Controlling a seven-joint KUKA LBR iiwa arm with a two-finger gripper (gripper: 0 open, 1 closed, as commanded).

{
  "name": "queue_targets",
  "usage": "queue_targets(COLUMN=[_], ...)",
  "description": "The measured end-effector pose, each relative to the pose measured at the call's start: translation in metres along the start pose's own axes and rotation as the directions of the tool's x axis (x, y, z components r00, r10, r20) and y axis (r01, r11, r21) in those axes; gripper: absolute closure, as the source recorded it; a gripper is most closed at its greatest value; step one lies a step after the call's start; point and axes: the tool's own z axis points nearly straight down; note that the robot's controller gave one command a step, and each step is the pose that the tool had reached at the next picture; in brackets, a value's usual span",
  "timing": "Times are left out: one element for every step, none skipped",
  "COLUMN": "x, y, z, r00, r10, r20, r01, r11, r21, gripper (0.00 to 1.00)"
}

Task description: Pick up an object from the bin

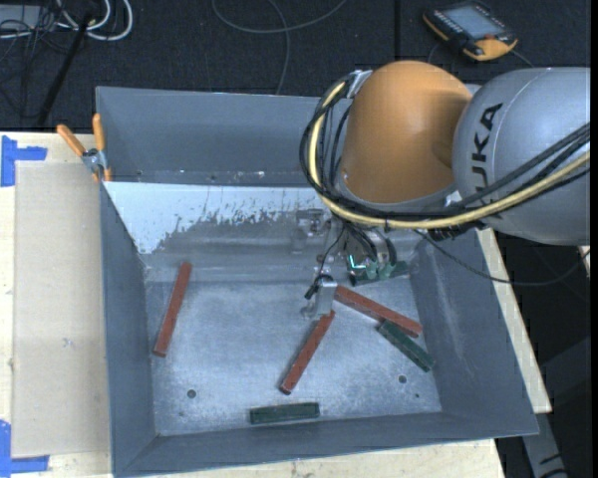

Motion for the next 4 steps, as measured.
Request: queue_targets(x=[-0.001, 0.000, -0.003, 0.016], y=[0.000, -0.005, -0.007, -0.022], z=[-0.004, 0.029, 0.089, 0.133], r00=[1.000, 0.998, 0.990, 0.957], r10=[0.002, -0.068, -0.137, -0.290], r20=[0.008, 0.014, 0.011, 0.006], r01=[-0.002, 0.068, 0.137, 0.290], r11=[1.000, 0.998, 0.991, 0.957], r21=[-0.001, 0.000, 0.001, 0.002], gripper=[0.00, 0.00, 0.00, 0.00])
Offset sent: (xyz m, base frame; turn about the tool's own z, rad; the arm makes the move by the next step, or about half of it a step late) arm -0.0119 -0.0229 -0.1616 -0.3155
